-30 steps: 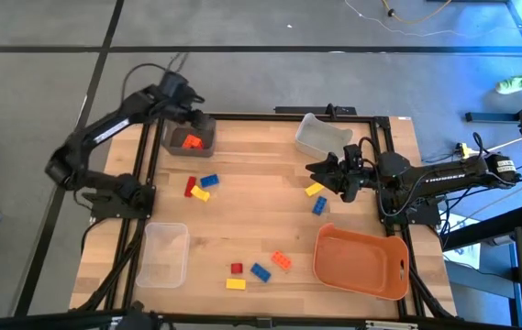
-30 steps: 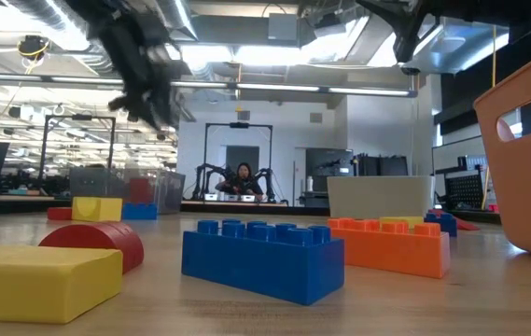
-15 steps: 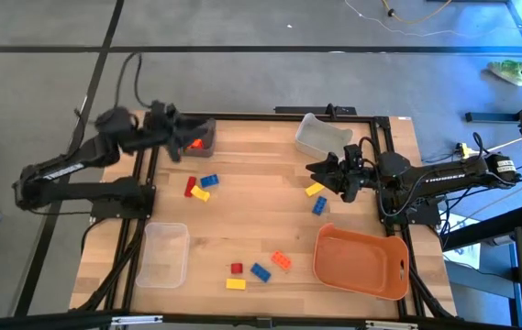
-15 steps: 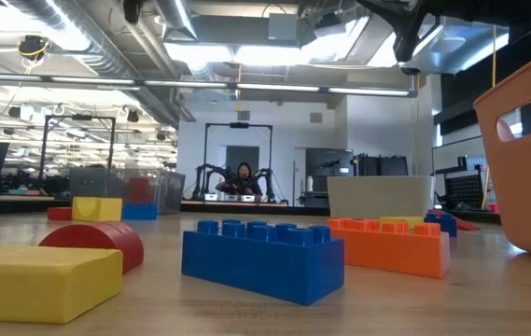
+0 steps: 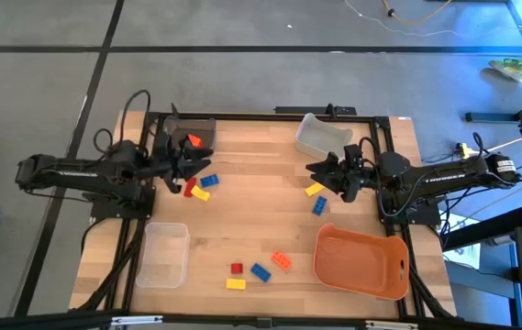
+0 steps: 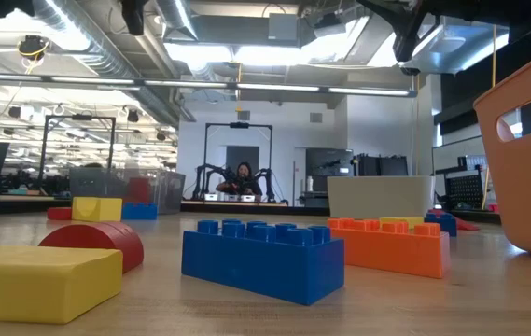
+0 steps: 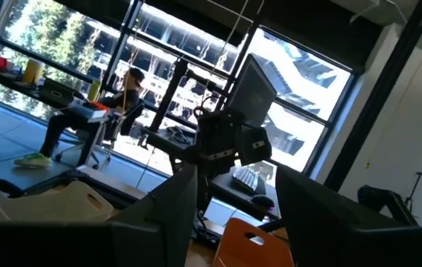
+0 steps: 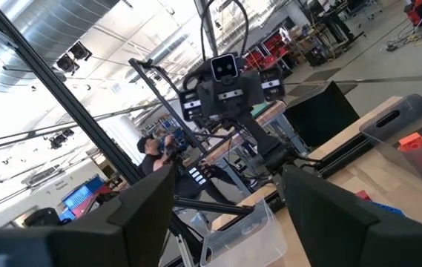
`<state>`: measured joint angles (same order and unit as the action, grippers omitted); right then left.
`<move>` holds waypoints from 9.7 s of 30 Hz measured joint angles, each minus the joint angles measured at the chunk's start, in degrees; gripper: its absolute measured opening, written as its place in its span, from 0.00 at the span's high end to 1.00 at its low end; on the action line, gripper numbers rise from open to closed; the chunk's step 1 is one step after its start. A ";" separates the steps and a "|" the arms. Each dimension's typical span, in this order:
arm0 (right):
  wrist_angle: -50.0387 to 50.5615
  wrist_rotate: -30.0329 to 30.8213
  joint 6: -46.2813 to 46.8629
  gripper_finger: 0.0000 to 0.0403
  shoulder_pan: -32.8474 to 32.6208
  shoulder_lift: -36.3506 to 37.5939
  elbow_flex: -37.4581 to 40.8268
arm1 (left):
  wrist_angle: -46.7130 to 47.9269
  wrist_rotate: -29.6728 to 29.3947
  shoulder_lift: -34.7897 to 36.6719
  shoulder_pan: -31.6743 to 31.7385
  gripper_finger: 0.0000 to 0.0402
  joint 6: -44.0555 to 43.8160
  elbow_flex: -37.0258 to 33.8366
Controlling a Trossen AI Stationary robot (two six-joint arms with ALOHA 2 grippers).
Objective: Sort & place blocks by color
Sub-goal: Put the orange gamepiece into the black bin
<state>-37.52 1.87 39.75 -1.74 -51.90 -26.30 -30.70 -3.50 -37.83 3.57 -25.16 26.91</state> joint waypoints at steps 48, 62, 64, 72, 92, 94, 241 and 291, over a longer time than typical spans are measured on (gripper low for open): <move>92.06 -1.78 19.25 0.38 -21.79 -63.18 -68.72 | 0.18 -0.90 -0.04 0.02 0.57 -2.83 0.05; 93.43 -6.49 24.64 0.38 -22.14 -69.73 -69.22 | 0.13 -0.90 0.03 0.03 0.57 -2.97 0.12; 93.26 -6.83 25.15 0.38 -22.50 -70.25 -69.22 | 0.13 -0.90 0.03 0.04 0.57 -3.21 0.12; 91.34 -7.69 26.14 0.38 -24.02 -72.66 -69.22 | 0.11 -0.90 0.03 0.04 0.57 -4.77 0.11; 91.84 -6.02 24.52 0.46 -24.02 -75.37 -69.20 | 0.11 -0.90 0.05 0.04 0.57 -4.71 0.12; 92.55 -5.81 23.36 0.55 -24.02 -75.34 -69.20 | 0.11 -0.91 0.05 0.04 0.57 -4.69 0.12; 49.51 -50.10 -10.56 0.32 16.14 -35.32 -37.84 | 37.97 9.47 -22.78 0.47 0.79 40.37 19.16; 44.96 -19.45 -14.76 0.32 16.18 -11.93 -25.99 | 9.99 9.09 3.04 6.51 0.79 2.74 -5.96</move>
<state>7.44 -17.58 24.99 14.44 -63.83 -52.29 -20.71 5.59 -34.79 10.09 -22.42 20.95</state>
